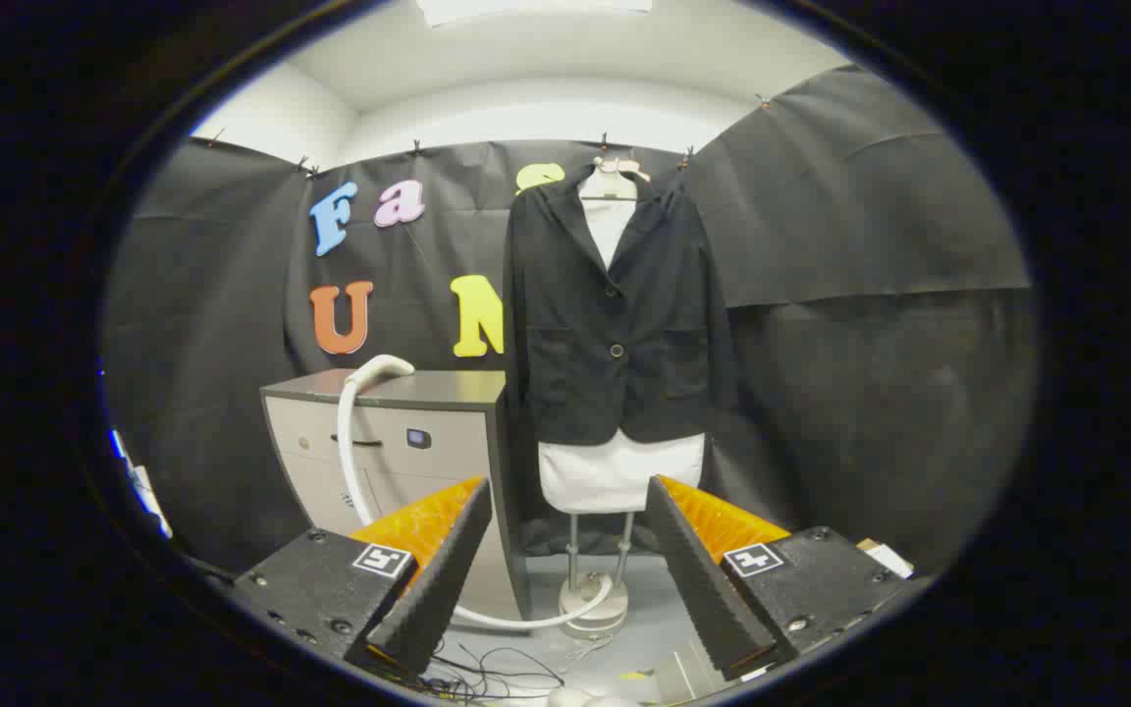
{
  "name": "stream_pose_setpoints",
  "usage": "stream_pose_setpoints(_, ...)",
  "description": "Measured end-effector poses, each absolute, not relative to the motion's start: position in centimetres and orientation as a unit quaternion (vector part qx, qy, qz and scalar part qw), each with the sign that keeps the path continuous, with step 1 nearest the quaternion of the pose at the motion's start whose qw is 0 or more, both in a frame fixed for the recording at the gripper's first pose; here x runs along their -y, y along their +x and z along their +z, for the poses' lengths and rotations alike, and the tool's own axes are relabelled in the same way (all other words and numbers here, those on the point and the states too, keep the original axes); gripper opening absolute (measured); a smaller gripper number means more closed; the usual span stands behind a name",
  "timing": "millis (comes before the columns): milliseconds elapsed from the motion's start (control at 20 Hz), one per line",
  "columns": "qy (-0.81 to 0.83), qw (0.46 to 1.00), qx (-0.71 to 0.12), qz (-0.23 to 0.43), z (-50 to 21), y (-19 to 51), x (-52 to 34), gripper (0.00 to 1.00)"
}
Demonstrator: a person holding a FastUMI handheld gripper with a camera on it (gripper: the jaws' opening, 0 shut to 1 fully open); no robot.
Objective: Iron the clothes twice with a garment steamer, once on the left side and once on the right side.
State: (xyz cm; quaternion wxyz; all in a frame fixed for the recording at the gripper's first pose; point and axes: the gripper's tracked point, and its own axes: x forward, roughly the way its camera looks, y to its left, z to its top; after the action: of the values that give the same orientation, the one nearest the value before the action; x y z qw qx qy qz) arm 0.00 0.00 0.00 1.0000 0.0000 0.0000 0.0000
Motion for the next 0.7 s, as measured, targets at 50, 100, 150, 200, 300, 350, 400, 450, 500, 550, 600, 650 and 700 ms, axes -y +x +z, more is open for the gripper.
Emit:
stream_pose_setpoints(50,-0.001,1.000,0.000,-0.001,0.0,0.0,0.0,1.00)
stream_pose_setpoints(100,-0.003,1.000,-0.001,0.000,0.1,0.0,-0.2,1.00)
stream_pose_setpoints(150,-0.004,1.000,0.000,-0.001,0.1,0.1,-0.1,1.00)
stream_pose_setpoints(200,-0.002,1.000,0.001,-0.001,0.3,0.1,-0.2,1.00)
stream_pose_setpoints(300,-0.002,1.000,0.001,-0.002,0.4,0.1,-0.3,1.00)
stream_pose_setpoints(350,-0.001,1.000,0.001,-0.003,0.3,0.2,-0.3,1.00)
stream_pose_setpoints(400,0.000,1.000,0.000,-0.003,0.4,0.2,-0.4,1.00)
stream_pose_setpoints(450,0.001,1.000,0.001,-0.003,0.5,0.3,-0.4,1.00)
stream_pose_setpoints(500,0.002,1.000,0.001,-0.003,0.6,0.3,-0.5,1.00)
stream_pose_setpoints(550,0.002,1.000,0.001,-0.003,0.5,0.4,-0.6,1.00)
stream_pose_setpoints(600,0.001,1.000,0.001,-0.003,0.6,0.4,-0.7,1.00)
stream_pose_setpoints(650,-0.001,1.000,0.001,-0.002,0.7,0.5,-0.8,1.00)
stream_pose_setpoints(700,-0.003,1.000,0.001,-0.004,1.0,0.5,-1.0,1.00)
